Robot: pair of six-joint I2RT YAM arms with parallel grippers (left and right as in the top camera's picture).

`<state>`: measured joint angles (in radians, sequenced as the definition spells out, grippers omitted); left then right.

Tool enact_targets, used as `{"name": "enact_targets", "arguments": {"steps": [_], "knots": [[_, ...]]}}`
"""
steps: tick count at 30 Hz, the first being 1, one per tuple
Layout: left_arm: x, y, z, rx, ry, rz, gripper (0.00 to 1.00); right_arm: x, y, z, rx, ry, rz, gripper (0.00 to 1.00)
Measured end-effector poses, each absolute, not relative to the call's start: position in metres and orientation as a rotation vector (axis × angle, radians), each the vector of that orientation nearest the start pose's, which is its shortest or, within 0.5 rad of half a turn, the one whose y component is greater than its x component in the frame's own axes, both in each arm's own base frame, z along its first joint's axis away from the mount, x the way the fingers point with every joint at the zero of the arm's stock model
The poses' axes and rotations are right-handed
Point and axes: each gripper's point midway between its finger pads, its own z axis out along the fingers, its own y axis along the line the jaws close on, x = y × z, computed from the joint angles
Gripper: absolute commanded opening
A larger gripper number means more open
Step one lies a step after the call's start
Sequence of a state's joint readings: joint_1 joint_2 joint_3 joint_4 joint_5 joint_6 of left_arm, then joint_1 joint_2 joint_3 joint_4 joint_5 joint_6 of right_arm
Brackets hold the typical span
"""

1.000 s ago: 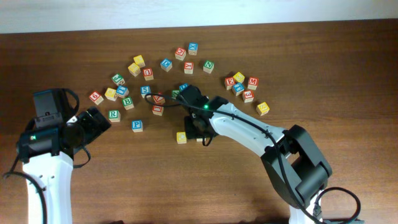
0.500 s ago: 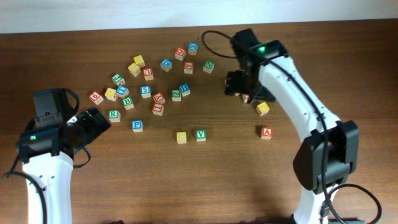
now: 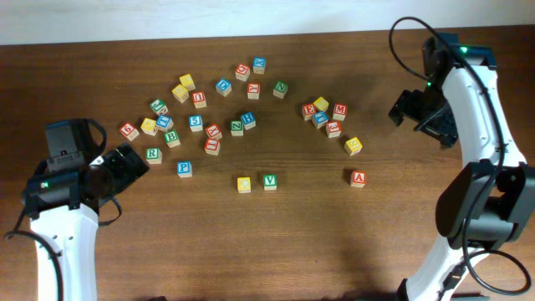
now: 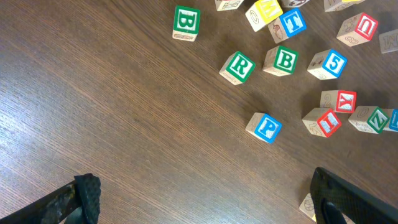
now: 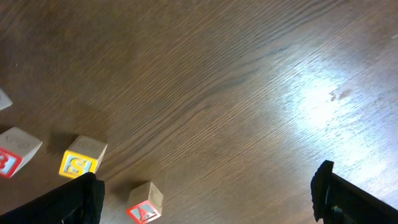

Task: Spell out CVPR
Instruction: 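Lift the right gripper away to the right side of the table, then reach the left gripper to the blue P block and grasp it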

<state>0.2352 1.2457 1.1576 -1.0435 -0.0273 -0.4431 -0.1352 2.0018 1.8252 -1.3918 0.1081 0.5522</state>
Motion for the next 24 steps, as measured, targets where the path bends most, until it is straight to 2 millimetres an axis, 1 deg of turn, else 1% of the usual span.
{"name": "enact_targets", "arguments": {"steps": [2,24], "knots": [[0.2806,0.0720,0.1794,-0.906,2.545,-0.026,0.99,0.3758,-0.0743,0.1245,1.066,2.925,-0.164,0.98],[0.2805,0.0720,0.1794,-0.907,2.545,-0.026,0.99,0.3758,-0.0741,0.1245,1.067,2.925,-0.164,0.98]]}}
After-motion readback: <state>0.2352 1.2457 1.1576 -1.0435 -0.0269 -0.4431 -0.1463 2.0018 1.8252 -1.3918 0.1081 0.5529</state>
